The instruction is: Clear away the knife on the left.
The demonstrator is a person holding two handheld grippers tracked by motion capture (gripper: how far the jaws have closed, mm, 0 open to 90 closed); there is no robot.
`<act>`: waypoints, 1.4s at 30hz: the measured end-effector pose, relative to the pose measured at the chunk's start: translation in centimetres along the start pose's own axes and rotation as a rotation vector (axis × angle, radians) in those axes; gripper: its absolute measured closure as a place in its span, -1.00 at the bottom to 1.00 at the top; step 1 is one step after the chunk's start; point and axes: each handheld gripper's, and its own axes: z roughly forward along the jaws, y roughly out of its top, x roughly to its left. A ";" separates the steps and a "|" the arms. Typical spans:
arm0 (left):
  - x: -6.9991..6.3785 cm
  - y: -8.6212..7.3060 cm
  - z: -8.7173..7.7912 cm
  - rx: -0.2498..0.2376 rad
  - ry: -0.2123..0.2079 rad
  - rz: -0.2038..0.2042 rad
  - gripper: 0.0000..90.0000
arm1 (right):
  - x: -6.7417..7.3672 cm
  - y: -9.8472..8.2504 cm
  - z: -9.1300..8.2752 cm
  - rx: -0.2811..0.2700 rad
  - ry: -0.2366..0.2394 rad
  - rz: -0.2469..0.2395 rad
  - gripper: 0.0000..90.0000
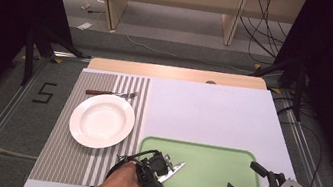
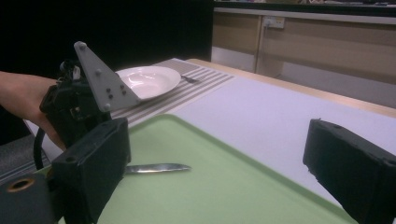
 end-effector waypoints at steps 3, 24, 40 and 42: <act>0.4 -0.2 -0.2 -0.005 0.006 -0.015 0.99 | 0.0 0.0 0.0 0.000 0.000 0.000 -0.81; 2.0 -1.4 -1.0 0.004 0.067 -0.074 0.99 | 0.0 0.0 0.0 0.000 0.000 0.000 -0.81; 2.8 -2.5 -1.8 0.005 0.071 -0.112 0.99 | 0.0 0.0 -0.1 0.001 0.000 0.000 -0.81; 2.8 -2.5 -1.8 0.010 0.072 -0.116 0.99 | 0.0 0.0 -0.1 0.001 -0.001 0.000 -0.81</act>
